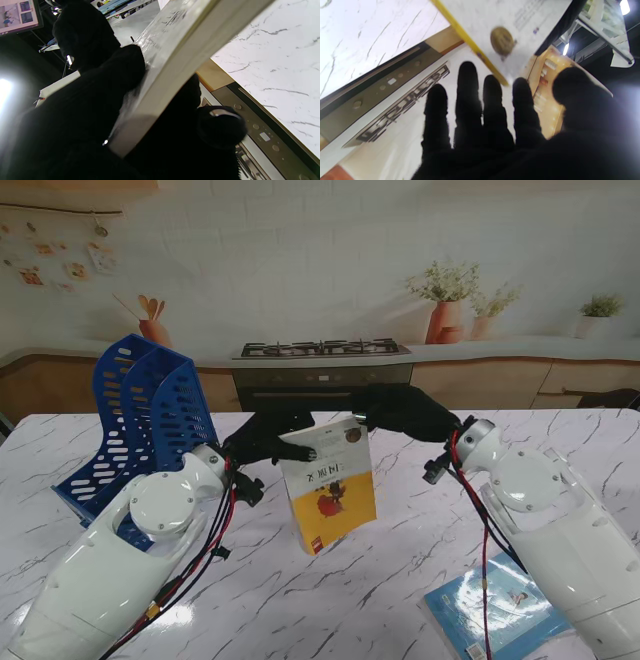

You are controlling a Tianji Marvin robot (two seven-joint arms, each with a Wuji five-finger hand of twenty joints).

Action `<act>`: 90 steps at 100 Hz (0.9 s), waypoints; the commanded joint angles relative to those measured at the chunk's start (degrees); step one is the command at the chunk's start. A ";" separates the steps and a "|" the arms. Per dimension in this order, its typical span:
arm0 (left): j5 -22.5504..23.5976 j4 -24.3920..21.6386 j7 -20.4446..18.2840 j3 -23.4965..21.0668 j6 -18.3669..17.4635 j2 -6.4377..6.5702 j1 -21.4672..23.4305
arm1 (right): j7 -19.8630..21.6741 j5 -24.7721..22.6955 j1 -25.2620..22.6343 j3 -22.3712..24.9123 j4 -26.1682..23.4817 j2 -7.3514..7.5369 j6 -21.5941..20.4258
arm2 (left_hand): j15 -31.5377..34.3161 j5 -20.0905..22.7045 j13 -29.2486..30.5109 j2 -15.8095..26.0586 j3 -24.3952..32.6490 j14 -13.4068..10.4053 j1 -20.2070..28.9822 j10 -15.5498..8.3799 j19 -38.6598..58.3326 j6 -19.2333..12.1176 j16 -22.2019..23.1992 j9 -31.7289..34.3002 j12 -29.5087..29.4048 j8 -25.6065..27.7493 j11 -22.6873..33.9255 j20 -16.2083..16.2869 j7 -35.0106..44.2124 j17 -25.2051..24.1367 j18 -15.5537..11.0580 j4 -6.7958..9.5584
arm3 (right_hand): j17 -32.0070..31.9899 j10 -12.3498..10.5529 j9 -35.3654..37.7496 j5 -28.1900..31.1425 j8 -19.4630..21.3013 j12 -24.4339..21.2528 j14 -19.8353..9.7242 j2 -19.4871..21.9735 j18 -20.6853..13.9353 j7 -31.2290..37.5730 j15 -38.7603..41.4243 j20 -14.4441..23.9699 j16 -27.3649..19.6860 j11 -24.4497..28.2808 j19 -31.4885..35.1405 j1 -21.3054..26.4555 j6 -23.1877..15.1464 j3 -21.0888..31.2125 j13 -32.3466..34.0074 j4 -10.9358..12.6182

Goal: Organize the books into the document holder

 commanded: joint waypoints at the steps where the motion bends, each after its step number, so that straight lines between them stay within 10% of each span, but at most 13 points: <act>1: 0.08 -0.98 -0.06 -0.01 -1.12 -0.39 0.51 | -0.23 -0.21 -1.33 0.55 -1.22 -0.68 0.82 | 0.53 2.64 3.95 2.36 10.18 -4.46 6.30 -6.46 5.90 -5.73 -2.07 3.94 1.34 1.46 0.59 -0.90 3.15 1.47 -6.48 3.63 | -2.95 -0.58 -3.13 -2.60 0.74 -2.11 -0.67 1.20 13.30 -2.53 -7.26 -1.62 -3.12 -2.45 -3.75 -2.51 -0.63 -2.97 -3.54 1.64; 26: 2.42 -4.73 1.79 -2.34 0.82 -0.34 3.04 | -5.76 -2.28 -5.36 4.18 -2.55 -1.70 3.45 | 0.78 2.85 3.94 2.29 10.30 -4.44 6.35 -6.48 6.02 -5.74 -2.43 4.06 1.66 1.84 0.40 -1.19 3.04 1.47 -6.26 3.62 | -6.78 -0.16 -4.78 -3.10 -0.06 -3.46 -0.22 0.37 13.06 -3.42 -12.23 -3.41 -4.37 -4.33 -9.13 -4.16 -0.07 -4.73 -6.02 1.80; 90: 15.29 -24.33 7.17 -16.65 12.52 0.03 15.55 | -4.92 -1.78 -9.64 6.93 1.66 -1.58 5.08 | 1.20 2.91 3.90 2.35 10.19 -4.46 6.20 -6.70 6.18 -5.74 -2.85 4.22 2.01 2.30 -0.09 -1.61 2.85 1.47 -6.40 3.77 | -8.69 -0.90 -4.55 -2.85 -0.70 -4.20 -0.45 0.32 12.33 -3.44 -14.72 -4.03 -4.76 -5.28 -12.97 -3.73 0.14 -6.02 -7.30 2.14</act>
